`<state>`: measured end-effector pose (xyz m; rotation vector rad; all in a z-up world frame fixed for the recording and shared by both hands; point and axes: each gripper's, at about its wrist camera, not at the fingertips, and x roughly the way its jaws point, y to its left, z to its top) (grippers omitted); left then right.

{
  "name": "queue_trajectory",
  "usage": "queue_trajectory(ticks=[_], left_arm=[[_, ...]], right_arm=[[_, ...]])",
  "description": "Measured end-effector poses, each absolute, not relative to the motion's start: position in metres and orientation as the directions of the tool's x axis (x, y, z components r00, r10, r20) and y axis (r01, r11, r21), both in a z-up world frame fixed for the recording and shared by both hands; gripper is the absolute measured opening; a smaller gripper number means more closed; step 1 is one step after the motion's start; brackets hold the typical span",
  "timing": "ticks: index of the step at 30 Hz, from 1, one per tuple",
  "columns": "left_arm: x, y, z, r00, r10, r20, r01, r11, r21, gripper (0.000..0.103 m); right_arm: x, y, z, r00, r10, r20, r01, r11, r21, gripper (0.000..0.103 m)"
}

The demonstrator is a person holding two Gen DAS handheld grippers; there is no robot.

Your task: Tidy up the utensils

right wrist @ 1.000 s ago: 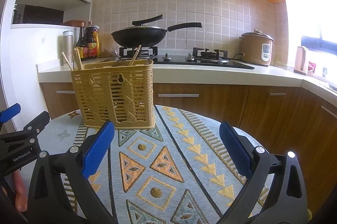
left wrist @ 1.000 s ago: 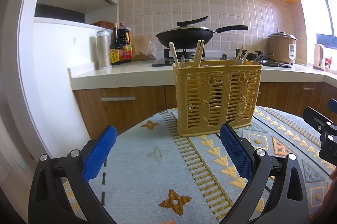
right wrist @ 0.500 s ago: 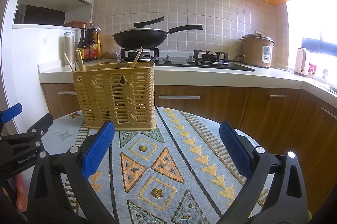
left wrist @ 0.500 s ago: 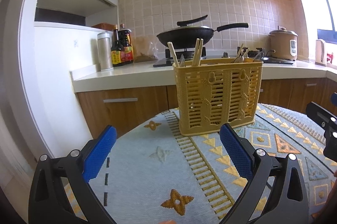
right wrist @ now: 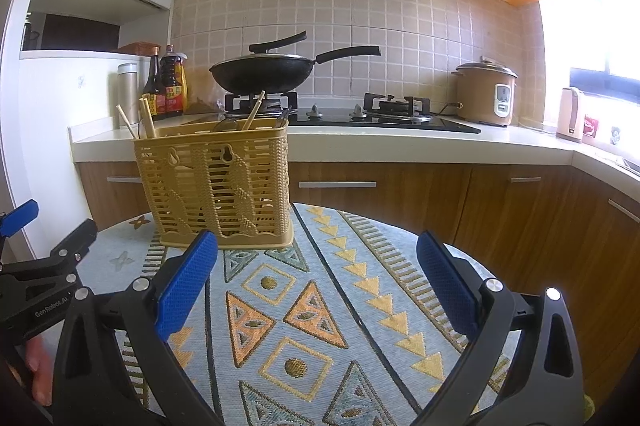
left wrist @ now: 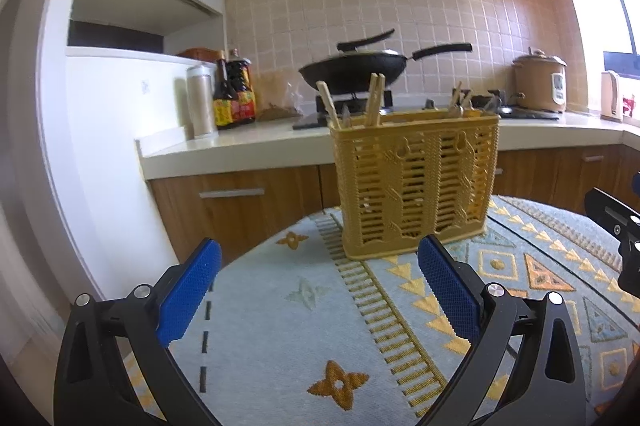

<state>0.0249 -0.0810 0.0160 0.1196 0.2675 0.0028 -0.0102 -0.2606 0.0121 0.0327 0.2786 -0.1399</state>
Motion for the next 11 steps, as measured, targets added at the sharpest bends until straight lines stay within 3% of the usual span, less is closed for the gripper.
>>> queue_trajectory(ticks=[11], left_arm=[[0.0317,-0.0713,0.0164,0.953,0.014,-0.303,0.010,0.997,0.075,0.096]], right_arm=[[-0.0092,-0.2591,0.0109,0.950,-0.132,-0.282,0.139,0.990,0.004,0.095]])
